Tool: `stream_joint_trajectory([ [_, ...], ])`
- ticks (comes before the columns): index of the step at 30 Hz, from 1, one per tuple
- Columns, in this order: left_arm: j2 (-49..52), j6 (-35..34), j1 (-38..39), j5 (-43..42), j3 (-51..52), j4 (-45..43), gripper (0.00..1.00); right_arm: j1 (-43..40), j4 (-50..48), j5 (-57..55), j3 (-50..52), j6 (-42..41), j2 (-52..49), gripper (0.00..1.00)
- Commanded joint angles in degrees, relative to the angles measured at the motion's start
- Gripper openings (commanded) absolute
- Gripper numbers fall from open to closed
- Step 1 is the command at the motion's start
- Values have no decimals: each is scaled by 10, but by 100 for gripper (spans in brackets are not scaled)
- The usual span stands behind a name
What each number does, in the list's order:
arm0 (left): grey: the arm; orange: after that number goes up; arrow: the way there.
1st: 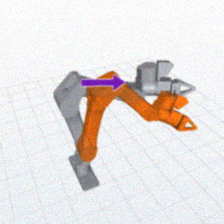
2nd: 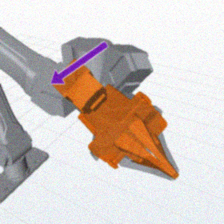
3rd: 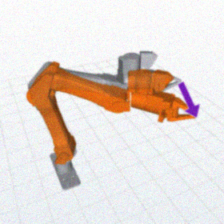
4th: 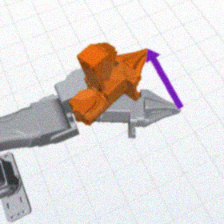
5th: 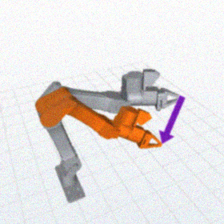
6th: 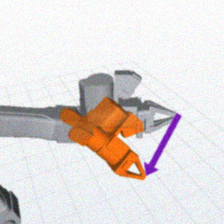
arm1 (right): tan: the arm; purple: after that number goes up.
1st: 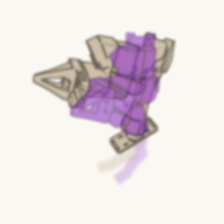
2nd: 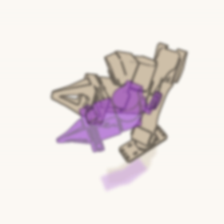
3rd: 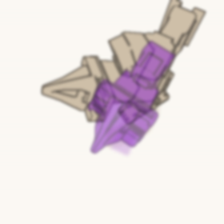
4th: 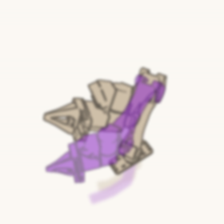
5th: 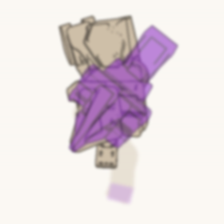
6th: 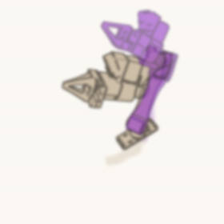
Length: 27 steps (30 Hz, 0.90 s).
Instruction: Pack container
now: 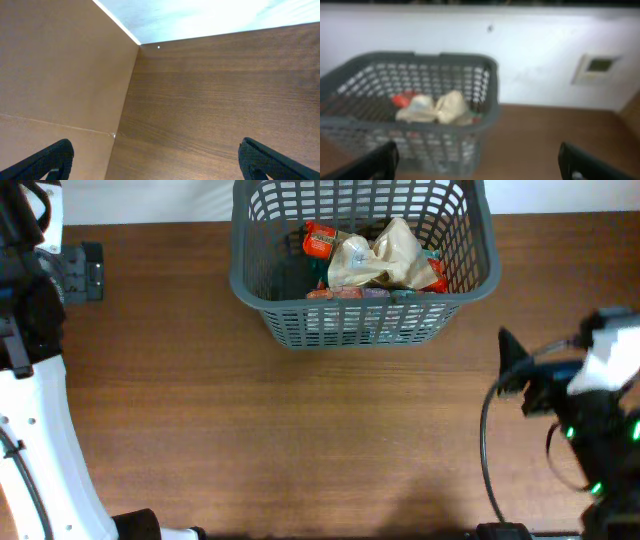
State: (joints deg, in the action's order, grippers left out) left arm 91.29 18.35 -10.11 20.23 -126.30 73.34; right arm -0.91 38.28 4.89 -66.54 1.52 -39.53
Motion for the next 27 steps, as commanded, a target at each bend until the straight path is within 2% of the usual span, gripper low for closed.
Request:
stream_joint_trajectory([
  [1, 3, -10, -3, 4, 0, 0, 99, 5, -82, -78, 139, 2, 94, 99],
  [6, 3, -10, -3, 4, 0, 1, 99, 5, -196, -93, 332, 1, 203, 99],
  [11, 3, -10, -3, 4, 0, 1, 99, 5, -229, -93, 442, 1, 266, 99],
  [23, 3, -10, -3, 4, 0, 0, 99, 4, -242, -103, 547, 1, 387, 99],
  [27, 3, -10, -3, 4, 0, 0, 99, 2, -245, -103, 564, 1, 393, 99],
])
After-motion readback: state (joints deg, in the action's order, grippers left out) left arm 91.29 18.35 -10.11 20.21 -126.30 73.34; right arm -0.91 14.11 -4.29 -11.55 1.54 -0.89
